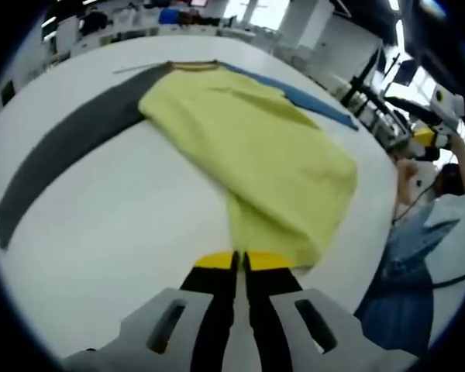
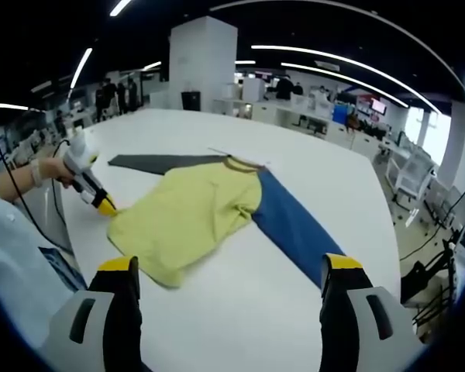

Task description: Fold the garment on the visible template until the final outline fits inside the template.

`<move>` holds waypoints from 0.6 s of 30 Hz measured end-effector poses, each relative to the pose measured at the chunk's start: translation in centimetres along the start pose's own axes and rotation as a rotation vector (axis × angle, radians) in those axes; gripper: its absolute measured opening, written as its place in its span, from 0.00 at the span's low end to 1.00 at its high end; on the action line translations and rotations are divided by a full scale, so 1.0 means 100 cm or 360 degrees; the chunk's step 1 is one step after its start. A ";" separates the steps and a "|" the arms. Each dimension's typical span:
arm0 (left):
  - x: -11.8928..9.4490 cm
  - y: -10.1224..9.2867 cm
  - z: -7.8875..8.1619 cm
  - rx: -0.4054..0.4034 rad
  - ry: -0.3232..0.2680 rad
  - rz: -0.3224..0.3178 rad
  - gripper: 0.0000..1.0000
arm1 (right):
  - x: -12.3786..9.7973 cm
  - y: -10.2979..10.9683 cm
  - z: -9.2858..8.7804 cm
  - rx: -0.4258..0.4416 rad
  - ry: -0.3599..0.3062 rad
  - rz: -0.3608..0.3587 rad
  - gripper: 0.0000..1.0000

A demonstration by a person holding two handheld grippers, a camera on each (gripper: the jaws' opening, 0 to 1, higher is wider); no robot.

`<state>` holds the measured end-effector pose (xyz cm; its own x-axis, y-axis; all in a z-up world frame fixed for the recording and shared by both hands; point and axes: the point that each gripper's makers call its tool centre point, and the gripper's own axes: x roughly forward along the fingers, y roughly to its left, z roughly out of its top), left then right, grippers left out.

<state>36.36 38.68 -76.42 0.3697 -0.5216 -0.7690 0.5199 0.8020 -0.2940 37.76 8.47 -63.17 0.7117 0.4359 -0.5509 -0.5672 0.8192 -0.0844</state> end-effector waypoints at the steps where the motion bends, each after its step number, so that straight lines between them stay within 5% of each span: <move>1: 0.000 0.000 0.000 -0.0019 0.0002 0.0006 0.01 | 0.000 0.001 0.000 -0.0001 -0.0001 0.0004 0.96; 18: -0.016 -0.003 -0.006 -0.0205 -0.0085 0.0116 0.00 | -0.005 0.006 -0.007 0.0007 0.0006 0.0011 0.96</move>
<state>35.17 39.48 -75.46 0.4447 -0.4728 -0.7608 0.3887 0.8671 -0.3117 36.78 8.48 -63.53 0.7062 0.4402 -0.5546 -0.5704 0.8178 -0.0772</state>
